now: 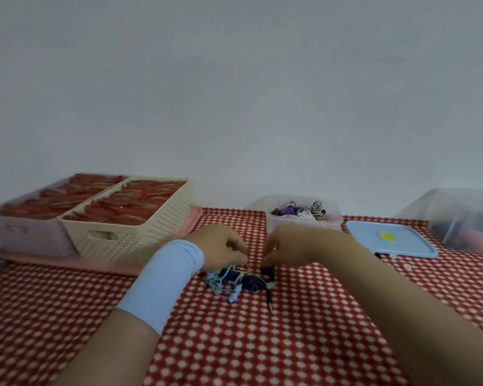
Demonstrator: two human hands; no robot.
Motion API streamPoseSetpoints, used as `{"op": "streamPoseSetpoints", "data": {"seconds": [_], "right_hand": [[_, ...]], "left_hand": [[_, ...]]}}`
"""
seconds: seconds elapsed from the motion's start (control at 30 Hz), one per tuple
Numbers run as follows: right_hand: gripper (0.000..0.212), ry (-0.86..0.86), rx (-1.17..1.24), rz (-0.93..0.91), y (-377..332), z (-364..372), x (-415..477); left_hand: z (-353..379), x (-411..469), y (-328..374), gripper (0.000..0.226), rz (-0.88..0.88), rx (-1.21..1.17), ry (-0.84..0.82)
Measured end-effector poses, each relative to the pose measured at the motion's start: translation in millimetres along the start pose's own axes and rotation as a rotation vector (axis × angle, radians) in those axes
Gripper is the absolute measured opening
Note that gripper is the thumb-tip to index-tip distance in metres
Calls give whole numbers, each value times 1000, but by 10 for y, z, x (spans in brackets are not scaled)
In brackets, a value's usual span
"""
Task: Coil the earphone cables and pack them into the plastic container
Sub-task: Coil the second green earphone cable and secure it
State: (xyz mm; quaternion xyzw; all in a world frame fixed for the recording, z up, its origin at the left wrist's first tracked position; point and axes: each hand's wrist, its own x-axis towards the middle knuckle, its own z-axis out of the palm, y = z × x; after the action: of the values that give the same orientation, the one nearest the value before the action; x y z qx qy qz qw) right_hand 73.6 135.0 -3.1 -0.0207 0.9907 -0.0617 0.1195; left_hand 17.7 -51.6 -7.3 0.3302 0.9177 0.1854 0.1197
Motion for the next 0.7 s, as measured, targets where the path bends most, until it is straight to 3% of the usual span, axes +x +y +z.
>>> {"op": "streamPoseSetpoints", "data": {"seconds": [0.1, 0.3, 0.47, 0.63, 0.7], "right_hand": [[35, 7, 27, 31, -40, 109, 25], [8, 144, 194, 97, 204, 13, -104], [23, 161, 34, 215, 481, 25, -274], [37, 306, 195, 82, 352, 83, -308], [32, 230, 199, 24, 243, 109, -247]], "left_hand": [[92, -33, 12, 31, 4, 45, -68], [122, -37, 187, 30, 88, 60, 32], [241, 31, 379, 38, 89, 234, -39], [227, 41, 341, 45, 83, 143, 6], [177, 11, 285, 42, 85, 69, 47]]}}
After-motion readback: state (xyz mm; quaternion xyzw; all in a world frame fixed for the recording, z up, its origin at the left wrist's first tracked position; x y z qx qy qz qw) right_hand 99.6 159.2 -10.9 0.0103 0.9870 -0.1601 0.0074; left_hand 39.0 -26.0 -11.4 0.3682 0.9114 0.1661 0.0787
